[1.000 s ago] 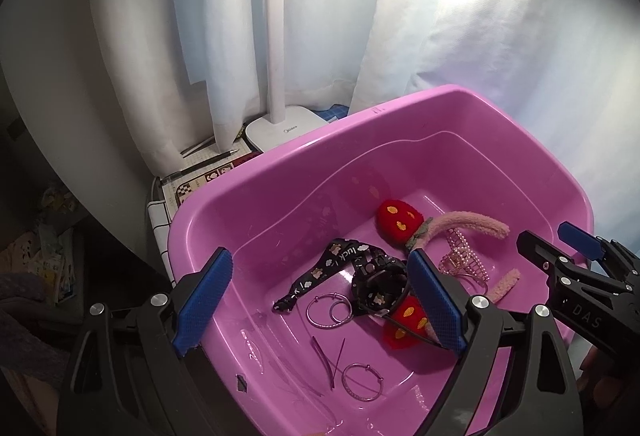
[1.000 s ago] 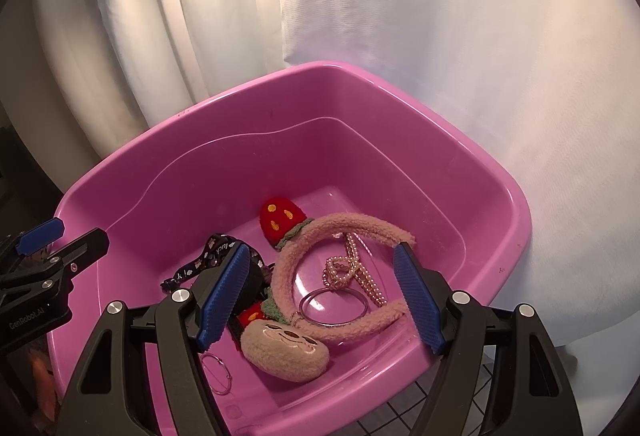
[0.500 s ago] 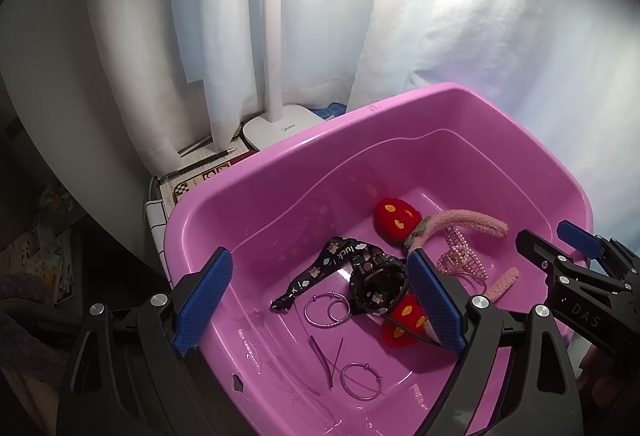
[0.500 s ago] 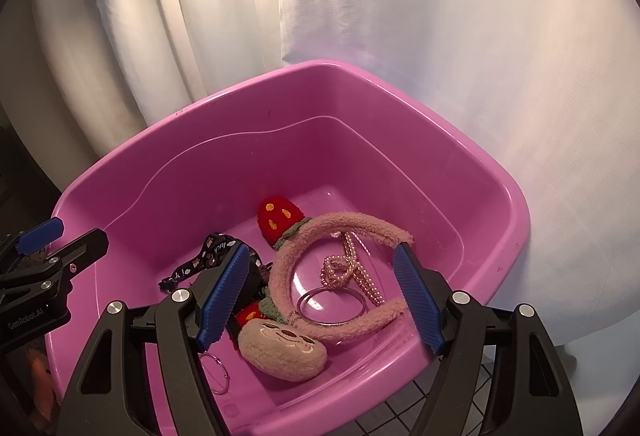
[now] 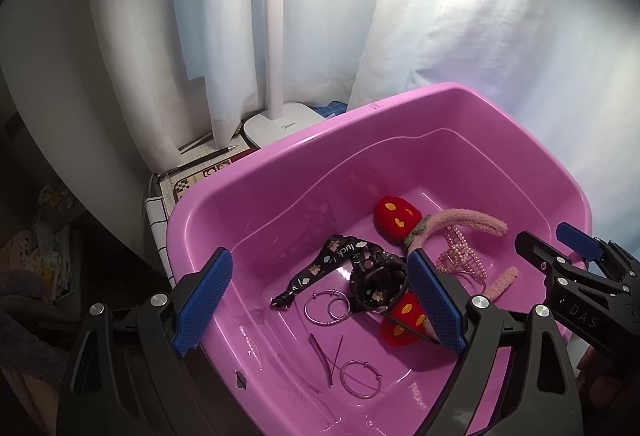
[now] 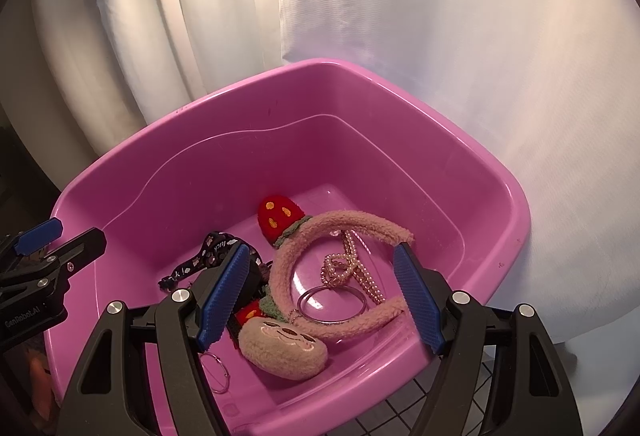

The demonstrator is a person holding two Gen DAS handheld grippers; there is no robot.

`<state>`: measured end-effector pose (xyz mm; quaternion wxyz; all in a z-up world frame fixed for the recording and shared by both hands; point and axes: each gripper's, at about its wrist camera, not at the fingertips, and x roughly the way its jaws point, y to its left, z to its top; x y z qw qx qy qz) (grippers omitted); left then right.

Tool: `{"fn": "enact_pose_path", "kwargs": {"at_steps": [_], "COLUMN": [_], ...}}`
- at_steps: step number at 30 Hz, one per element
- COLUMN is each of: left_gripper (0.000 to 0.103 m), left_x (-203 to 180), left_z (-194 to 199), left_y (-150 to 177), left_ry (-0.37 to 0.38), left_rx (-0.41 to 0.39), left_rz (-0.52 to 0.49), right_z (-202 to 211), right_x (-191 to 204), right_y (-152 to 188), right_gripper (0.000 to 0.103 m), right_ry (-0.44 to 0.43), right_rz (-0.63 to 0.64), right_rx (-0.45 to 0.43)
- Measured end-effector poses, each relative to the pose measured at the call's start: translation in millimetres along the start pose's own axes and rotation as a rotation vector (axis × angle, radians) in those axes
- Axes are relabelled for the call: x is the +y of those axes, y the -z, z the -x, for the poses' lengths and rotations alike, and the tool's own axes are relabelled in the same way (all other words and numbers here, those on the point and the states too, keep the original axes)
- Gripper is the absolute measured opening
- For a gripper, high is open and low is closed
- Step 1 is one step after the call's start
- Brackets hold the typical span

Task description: Organize jewelry

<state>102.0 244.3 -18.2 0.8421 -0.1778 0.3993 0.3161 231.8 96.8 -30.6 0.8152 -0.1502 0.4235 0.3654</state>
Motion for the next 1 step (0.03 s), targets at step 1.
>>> {"fn": "enact_pose_path", "kwargs": {"at_steps": [1], "left_gripper": [0.088], "left_x": [-0.2], "left_z": [0.0], "left_y": [0.2], "left_ry": [0.001], "left_rx": [0.000], "left_rz": [-0.001], "right_z": [-0.4], "right_x": [-0.3], "right_y": [0.1], "right_gripper": [0.071], "right_ry": [-0.001], "right_rz": [0.000], "right_rx": [0.000]}}
